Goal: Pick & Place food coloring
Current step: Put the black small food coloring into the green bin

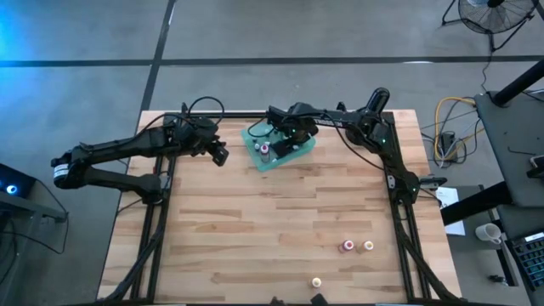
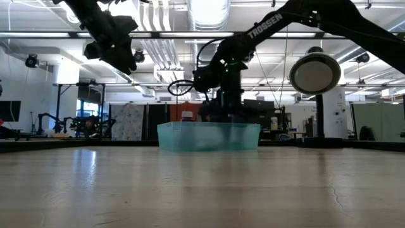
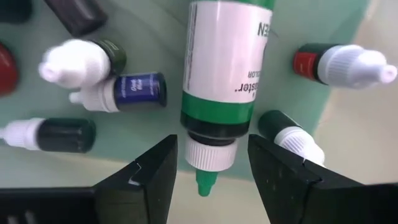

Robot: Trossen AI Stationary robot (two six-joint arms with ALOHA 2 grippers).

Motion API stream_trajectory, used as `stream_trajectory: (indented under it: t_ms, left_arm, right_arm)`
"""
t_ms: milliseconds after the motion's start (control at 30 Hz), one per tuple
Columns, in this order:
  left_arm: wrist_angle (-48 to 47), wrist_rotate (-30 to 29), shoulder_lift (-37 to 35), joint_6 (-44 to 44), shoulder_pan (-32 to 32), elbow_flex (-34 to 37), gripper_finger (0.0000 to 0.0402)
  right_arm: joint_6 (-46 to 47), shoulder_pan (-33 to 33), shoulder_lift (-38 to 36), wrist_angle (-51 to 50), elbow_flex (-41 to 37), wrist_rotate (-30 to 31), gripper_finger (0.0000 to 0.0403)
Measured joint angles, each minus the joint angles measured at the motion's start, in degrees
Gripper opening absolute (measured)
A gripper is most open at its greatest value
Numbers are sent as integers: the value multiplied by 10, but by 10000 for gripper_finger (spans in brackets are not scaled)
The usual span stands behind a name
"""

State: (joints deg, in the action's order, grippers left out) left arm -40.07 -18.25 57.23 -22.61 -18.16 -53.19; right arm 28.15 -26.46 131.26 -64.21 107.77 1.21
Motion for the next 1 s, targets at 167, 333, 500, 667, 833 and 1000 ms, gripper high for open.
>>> stream_trajectory:
  t_ms: [167, 333, 500, 667, 833, 1000]
  left_arm:
    - [0, -12, 0, 3, -1, 0, 140]
    - [0, -12, 0, 4, -1, 0, 140]
    - [0, -12, 0, 7, -1, 0, 140]
    - [0, -13, 0, 10, -1, 0, 140]
    - [1, -13, 0, 12, -1, 0, 140]
    - [5, -13, 0, 17, -1, 0, 140]
  right_arm:
    - [-11, 0, 1, 11, -18, 0, 185]
    - [-20, 0, 1, 35, -24, 2, 154]
    - [-23, 0, 1, 61, -23, 3, 115]
    - [-31, -1, -4, 40, -23, 3, 109]
    - [-29, -5, -61, -12, -17, 2, 109]
    - [-11, -9, -142, -86, 16, -53, 109]
